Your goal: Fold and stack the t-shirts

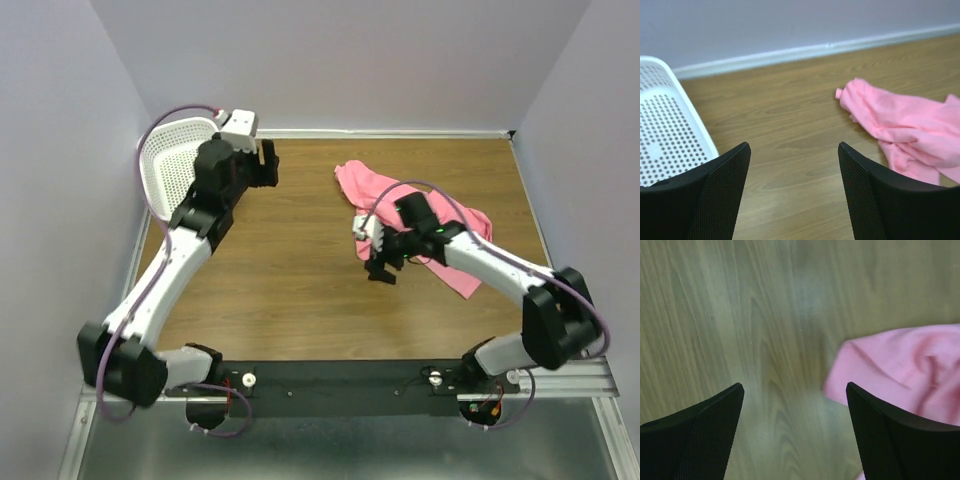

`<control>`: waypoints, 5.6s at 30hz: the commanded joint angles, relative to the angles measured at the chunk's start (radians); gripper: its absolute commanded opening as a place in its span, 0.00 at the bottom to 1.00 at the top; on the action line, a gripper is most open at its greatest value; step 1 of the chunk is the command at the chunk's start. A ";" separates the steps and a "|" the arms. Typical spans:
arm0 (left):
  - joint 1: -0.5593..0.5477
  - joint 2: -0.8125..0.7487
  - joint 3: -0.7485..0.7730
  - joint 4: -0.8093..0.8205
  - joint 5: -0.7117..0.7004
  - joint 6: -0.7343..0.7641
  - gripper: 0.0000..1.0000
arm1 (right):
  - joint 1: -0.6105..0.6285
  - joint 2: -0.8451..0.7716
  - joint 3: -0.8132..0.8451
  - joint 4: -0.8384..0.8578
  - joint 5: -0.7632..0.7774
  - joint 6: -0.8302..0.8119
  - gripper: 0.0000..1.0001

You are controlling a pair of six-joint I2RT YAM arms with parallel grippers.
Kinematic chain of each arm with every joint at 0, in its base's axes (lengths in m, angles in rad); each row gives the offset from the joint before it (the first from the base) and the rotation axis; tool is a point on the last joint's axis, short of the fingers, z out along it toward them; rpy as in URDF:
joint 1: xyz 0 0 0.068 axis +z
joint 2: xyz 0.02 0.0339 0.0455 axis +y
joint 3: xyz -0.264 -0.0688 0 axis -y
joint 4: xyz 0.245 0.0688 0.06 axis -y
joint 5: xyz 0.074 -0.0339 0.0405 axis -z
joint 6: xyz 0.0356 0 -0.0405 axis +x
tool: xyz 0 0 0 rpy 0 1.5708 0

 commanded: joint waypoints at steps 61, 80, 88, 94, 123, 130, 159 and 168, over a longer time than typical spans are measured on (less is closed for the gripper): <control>0.015 -0.665 -0.913 0.288 0.288 -0.591 0.75 | 0.218 0.351 0.345 -0.014 0.238 0.484 0.01; -0.198 -0.101 -0.716 0.604 0.335 -0.572 0.75 | -0.133 0.084 0.101 0.052 0.326 0.374 1.00; -0.327 0.301 -0.473 0.731 0.252 -0.718 0.75 | -0.163 0.028 0.073 0.072 0.280 0.409 1.00; -0.327 0.481 -0.361 0.804 0.266 -0.828 0.75 | -0.316 -0.025 0.043 0.083 0.227 0.435 1.00; -0.299 0.642 -0.090 0.727 0.342 -0.694 0.00 | -0.680 0.415 0.254 0.019 -0.199 0.576 0.72; -0.292 0.641 -0.079 0.719 0.379 -0.666 0.00 | -0.654 0.487 0.346 0.003 -0.165 0.614 0.24; -0.173 -0.466 0.355 0.222 0.384 -0.037 0.00 | -0.657 -0.347 1.129 -0.018 0.089 0.782 0.01; -0.170 -0.510 -0.116 0.196 0.233 -0.183 0.00 | -0.656 -0.407 0.682 0.009 0.301 0.651 0.01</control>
